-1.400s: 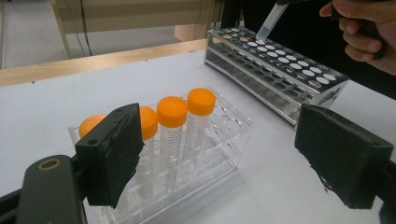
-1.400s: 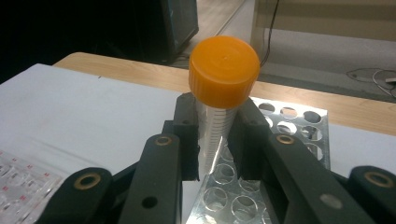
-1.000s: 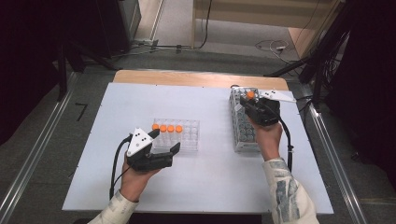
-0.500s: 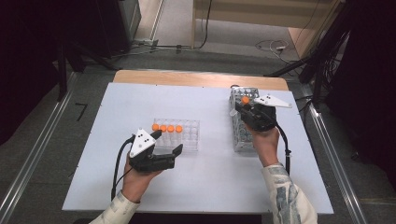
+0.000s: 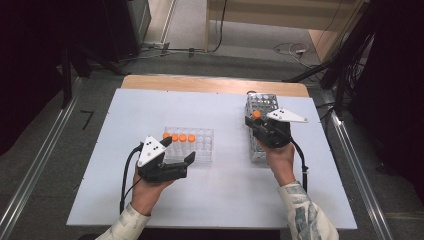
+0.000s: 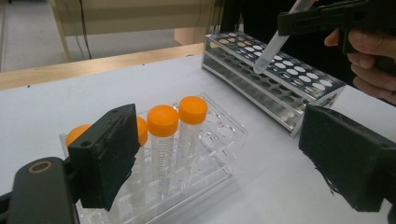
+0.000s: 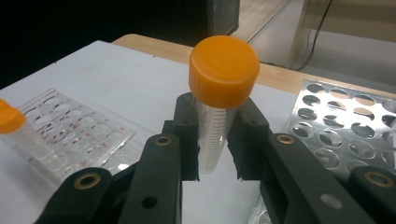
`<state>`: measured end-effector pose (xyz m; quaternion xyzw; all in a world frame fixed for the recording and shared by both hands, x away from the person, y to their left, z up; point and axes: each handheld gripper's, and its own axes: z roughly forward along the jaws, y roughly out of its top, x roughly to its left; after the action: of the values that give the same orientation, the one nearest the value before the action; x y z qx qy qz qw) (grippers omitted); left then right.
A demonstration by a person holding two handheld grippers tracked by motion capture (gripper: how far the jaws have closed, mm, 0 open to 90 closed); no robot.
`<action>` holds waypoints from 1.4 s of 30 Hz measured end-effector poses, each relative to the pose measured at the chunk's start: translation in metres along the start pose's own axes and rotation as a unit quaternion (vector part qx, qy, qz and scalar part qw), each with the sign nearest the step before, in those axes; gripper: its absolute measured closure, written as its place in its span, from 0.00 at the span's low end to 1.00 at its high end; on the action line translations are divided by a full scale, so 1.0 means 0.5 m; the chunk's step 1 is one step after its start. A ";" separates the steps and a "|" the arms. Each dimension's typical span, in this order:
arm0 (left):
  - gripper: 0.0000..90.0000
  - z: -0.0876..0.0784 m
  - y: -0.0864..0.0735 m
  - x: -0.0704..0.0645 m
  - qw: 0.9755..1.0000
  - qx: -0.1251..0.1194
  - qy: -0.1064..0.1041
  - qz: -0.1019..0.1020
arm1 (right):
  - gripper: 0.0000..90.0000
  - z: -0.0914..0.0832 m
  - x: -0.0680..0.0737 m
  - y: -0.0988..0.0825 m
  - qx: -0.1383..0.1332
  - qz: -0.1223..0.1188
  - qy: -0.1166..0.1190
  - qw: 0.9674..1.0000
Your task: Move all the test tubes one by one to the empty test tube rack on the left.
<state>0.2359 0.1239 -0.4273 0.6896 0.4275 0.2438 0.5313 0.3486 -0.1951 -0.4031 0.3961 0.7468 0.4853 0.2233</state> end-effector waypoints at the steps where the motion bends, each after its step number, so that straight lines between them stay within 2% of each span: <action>1: 0.14 0.001 0.000 0.000 1.000 0.000 0.000 0.000 | 0.80 0.000 0.003 -0.001 0.000 -0.001 0.002 1.000; 5: 0.14 0.001 0.000 -0.001 1.000 0.000 -0.001 -0.001 | 0.80 0.001 0.015 -0.008 0.004 -0.013 0.006 1.000; 12: 0.14 -0.001 0.002 -0.002 1.000 -0.004 -0.005 -0.005 | 0.80 -0.008 0.020 -0.019 0.003 -0.006 0.017 1.000; 22: 0.14 0.003 0.004 -0.004 1.000 -0.004 -0.003 -0.004 | 0.80 -0.016 0.023 -0.021 0.004 -0.011 0.027 1.000; 26: 0.14 0.003 0.009 -0.010 1.000 -0.005 -0.002 0.005 | 0.80 -0.021 0.024 -0.023 0.005 -0.011 0.030 0.999; 36: 0.14 0.003 0.024 -0.026 1.000 -0.008 -0.002 0.008 | 0.80 -0.030 0.029 -0.028 0.006 -0.016 0.043 0.999; 42: 0.14 0.009 0.036 -0.043 1.000 -0.003 -0.005 0.022 | 0.80 -0.034 0.038 -0.036 0.012 -0.021 0.044 0.999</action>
<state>0.2344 0.1022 -0.4091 0.6984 0.4092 0.2528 0.5300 0.3185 -0.1929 -0.4110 0.3614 0.7696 0.4886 0.1959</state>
